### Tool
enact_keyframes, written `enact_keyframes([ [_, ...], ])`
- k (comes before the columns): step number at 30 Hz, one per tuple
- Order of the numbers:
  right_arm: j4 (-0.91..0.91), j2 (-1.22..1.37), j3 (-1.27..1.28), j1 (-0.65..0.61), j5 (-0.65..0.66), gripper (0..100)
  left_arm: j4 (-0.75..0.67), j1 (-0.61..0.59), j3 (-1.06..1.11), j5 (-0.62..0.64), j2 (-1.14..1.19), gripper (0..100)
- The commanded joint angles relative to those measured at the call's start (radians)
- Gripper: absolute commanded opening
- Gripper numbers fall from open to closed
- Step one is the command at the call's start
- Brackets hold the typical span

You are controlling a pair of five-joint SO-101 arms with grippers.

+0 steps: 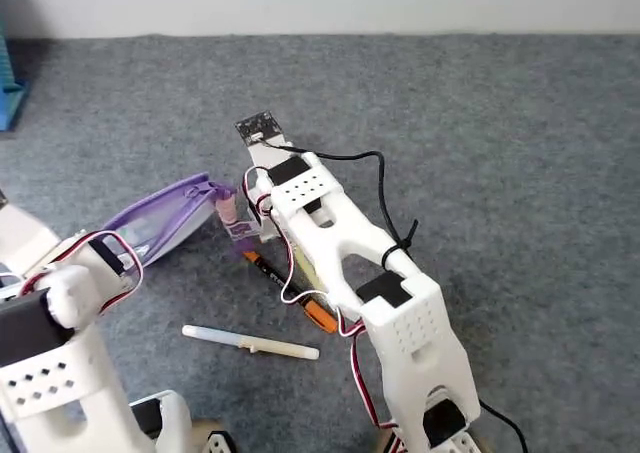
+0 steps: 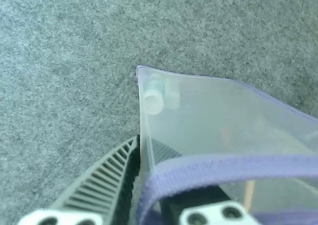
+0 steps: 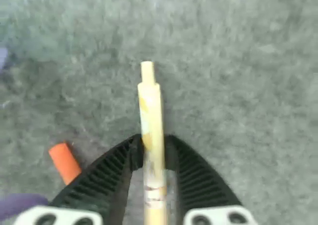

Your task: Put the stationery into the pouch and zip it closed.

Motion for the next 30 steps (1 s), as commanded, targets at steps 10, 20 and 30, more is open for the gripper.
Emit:
enact_keyframes([
  [10,0.390,-0.348,-0.018,0.027,-0.006,0.8,0.000,-0.006,-0.031,0.009,-0.006,1],
  [20,0.576,-0.792,-0.017,-0.001,-0.009,0.8,-0.003,-0.002,-0.031,0.009,-0.006,1],
  [30,0.332,-1.176,-0.014,-0.242,-0.011,0.8,-0.005,-0.002,-0.031,0.009,-0.005,1],
])
